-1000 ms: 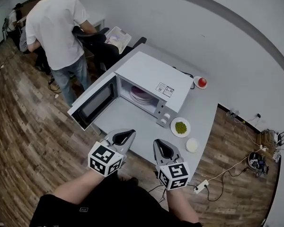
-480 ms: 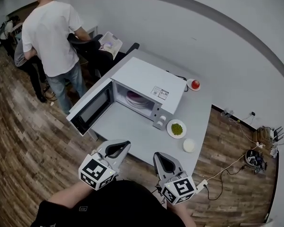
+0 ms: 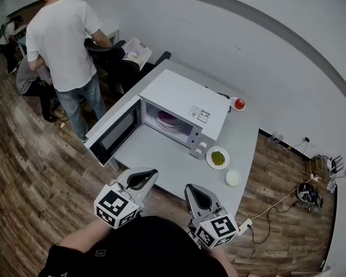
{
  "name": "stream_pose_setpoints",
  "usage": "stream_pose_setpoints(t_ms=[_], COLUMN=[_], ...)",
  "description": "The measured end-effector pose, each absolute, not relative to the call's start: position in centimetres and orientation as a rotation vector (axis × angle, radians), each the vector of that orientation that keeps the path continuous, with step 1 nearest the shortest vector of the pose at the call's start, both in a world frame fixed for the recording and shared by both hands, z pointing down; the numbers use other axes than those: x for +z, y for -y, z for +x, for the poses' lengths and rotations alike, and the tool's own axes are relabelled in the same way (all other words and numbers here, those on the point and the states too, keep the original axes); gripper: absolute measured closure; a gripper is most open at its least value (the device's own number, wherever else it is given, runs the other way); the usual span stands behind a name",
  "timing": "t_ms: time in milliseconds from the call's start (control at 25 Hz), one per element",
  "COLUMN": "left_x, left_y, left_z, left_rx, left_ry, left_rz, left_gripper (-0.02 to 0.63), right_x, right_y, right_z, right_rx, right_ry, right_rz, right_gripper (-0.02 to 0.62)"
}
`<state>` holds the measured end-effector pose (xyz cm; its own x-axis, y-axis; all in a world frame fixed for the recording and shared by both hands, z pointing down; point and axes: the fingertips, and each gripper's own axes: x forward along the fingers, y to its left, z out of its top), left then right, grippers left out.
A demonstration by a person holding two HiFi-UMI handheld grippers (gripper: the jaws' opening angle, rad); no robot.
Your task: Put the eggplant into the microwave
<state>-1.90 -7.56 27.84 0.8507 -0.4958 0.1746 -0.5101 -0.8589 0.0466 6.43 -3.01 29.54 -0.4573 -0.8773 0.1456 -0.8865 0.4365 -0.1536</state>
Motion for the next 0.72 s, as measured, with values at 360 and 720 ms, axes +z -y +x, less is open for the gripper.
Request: stream_pose_setpoints(t_ms=[360, 720], left_x=[28.0, 27.9], left_y=[8.6, 9.2], left_z=[-2.8, -2.9], left_rx=[0.221, 0.207], left_ry=[0.786, 0.76], left_rz=[2.91, 2.911], left_gripper=[0.598, 0.598], right_x=[28.9, 29.2], right_y=[4.1, 4.7], right_z=[5.9, 5.7], right_rx=[0.297, 0.305], right_ry=[2.615, 2.588], right_rz=[1.631, 1.648], right_gripper=[0.581, 0.581])
